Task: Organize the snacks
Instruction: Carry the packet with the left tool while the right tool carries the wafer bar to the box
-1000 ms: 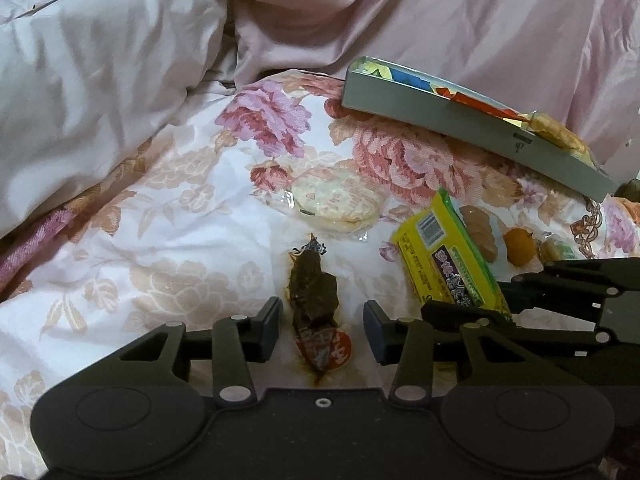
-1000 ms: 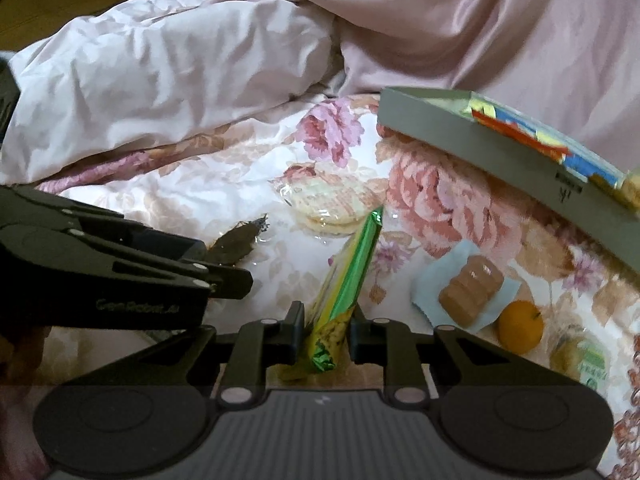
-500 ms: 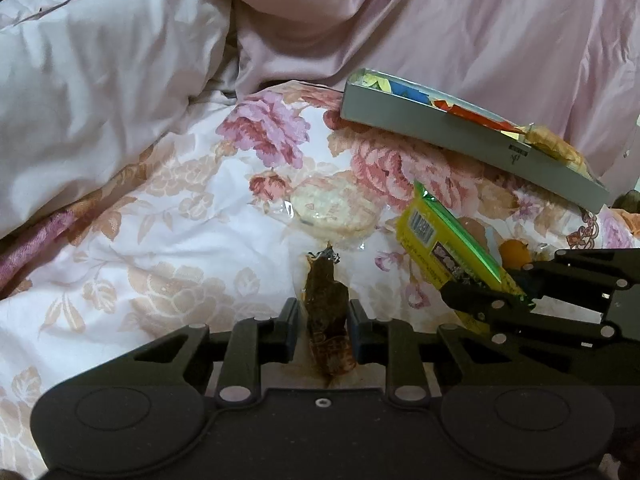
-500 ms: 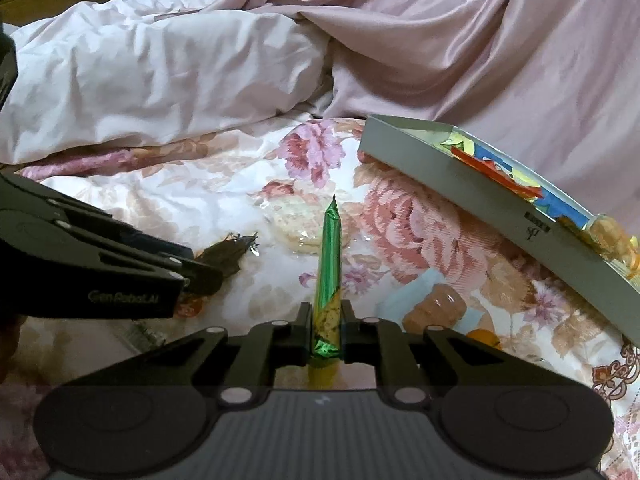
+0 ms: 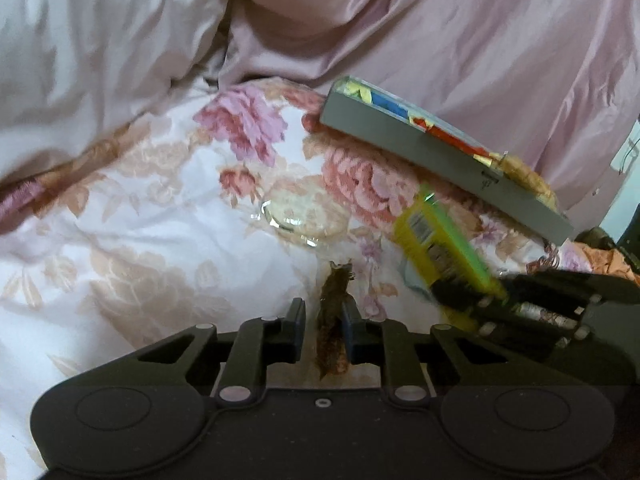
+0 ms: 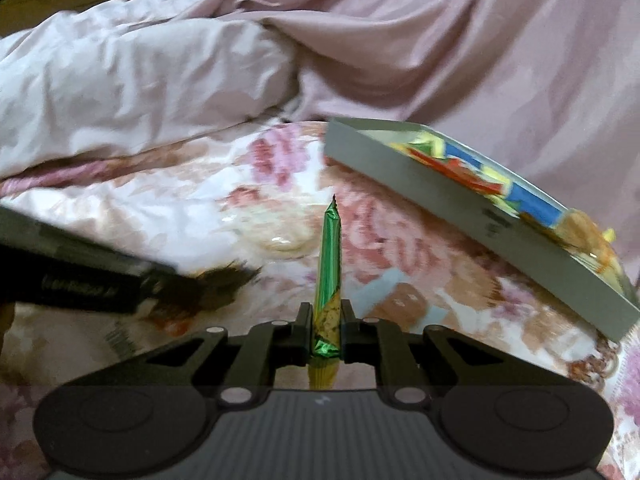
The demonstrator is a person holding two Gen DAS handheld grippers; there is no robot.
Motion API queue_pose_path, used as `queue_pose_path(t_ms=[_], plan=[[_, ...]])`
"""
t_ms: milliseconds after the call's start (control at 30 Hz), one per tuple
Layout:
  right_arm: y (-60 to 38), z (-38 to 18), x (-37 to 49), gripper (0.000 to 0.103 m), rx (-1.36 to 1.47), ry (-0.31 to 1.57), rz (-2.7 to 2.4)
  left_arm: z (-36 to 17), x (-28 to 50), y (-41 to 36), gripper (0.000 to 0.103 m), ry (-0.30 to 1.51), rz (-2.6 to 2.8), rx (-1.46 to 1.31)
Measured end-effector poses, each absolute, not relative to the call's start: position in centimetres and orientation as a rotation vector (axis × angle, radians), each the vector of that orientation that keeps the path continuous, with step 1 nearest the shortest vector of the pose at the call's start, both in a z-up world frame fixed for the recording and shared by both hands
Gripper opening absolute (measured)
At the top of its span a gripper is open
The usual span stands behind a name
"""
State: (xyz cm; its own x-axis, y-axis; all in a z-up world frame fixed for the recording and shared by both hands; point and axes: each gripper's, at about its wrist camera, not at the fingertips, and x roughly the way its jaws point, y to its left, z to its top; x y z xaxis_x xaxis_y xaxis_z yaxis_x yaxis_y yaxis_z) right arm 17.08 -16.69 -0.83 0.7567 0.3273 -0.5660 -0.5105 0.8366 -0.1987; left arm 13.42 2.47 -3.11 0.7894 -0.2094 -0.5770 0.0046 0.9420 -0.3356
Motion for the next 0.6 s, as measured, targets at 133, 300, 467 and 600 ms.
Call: queue_pose_path(t_ms=[133,300,467,600], plan=[[-17.9,-0.2,17.7,0.013,-0.313,0.541,0.436,-3.5,13.7,2.5,0.026,0.674,-0.14,-0.344],[-18.2,0.1,17.6,0.014,-0.304,0.532,0.44,-4.1,14.1,1.7,0.047,0.716,-0.177,-0.327],[-18.9,0.7,17.6,0.014,-0.282,0.529,0.442,-4.0,14.2,-0.1,0.064,0.715,-0.207,-0.207],[-19.6,1.2,17.7,0.014,-0.256,0.525,0.437,-4.2,14.3,-2.2,0.057,0.735,-0.202,-0.011]])
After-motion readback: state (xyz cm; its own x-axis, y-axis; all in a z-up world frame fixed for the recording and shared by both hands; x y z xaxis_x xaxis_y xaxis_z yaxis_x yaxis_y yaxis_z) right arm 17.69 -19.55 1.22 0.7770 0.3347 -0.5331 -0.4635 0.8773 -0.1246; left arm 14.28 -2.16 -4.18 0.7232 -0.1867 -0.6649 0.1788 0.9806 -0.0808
